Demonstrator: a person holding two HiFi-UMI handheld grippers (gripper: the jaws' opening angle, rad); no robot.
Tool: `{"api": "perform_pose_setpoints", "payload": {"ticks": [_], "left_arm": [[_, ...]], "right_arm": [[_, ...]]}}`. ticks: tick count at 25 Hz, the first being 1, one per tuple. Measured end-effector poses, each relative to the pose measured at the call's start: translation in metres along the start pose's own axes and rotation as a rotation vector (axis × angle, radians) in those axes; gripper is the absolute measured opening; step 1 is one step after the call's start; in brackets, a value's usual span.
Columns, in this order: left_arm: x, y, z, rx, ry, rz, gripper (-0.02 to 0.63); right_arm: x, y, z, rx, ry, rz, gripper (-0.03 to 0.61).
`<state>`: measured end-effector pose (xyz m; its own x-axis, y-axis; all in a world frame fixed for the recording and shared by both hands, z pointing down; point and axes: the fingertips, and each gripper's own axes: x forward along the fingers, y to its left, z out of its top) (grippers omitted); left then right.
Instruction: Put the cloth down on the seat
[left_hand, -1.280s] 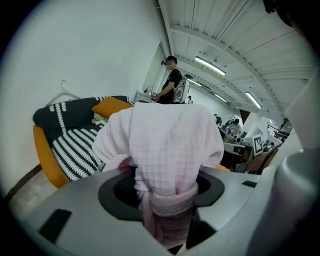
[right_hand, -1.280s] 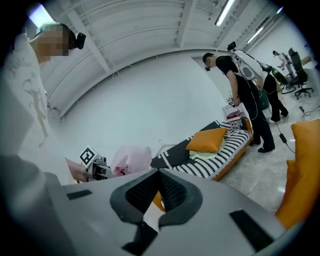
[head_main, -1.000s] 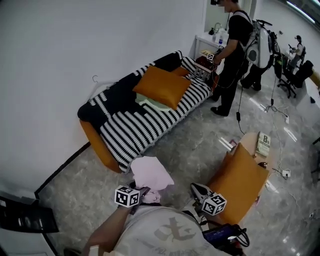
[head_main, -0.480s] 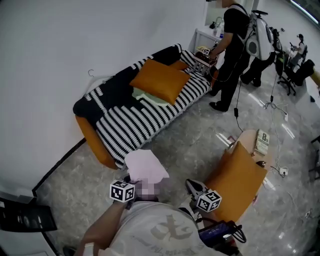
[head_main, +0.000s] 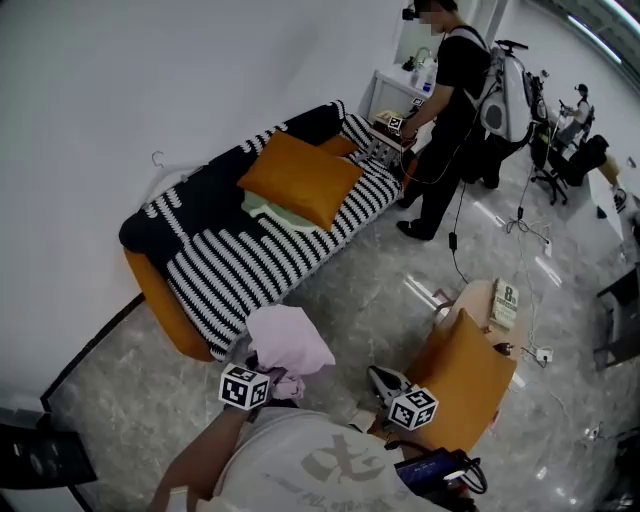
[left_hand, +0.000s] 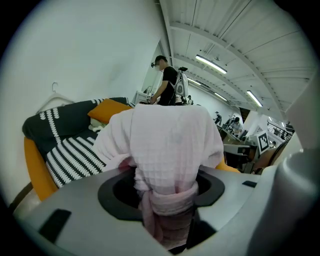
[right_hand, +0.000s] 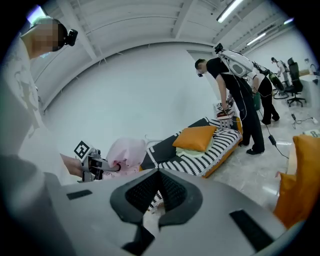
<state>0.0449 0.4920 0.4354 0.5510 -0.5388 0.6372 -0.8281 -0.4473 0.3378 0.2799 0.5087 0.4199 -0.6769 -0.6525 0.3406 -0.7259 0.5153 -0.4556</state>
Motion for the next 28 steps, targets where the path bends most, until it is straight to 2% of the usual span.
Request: {"api": "perform_pose_setpoints", "payload": {"ticks": [8, 14, 18, 28], "left_arm": [[0.008, 0.075, 0.031, -0.092, -0.013, 0.020, 0.245], [0.013, 0.117, 0.045, -0.129, -0.026, 0.013, 0.247], [0.019, 0.143, 0.052, -0.166, -0.050, 0.014, 0.247], [0.003, 0.189, 0.053, -0.210, -0.098, 0.064, 0.247]], "right_arm": [[0.074, -0.008, 0.044, -0.064, 0.061, -0.006, 0.015], [0.110, -0.003, 0.063, -0.088, 0.105, -0.035, 0.016], [0.128, -0.001, 0.077, -0.145, 0.152, -0.060, 0.017], [0.166, 0.000, 0.120, -0.182, 0.113, -0.058, 0.017]]}}
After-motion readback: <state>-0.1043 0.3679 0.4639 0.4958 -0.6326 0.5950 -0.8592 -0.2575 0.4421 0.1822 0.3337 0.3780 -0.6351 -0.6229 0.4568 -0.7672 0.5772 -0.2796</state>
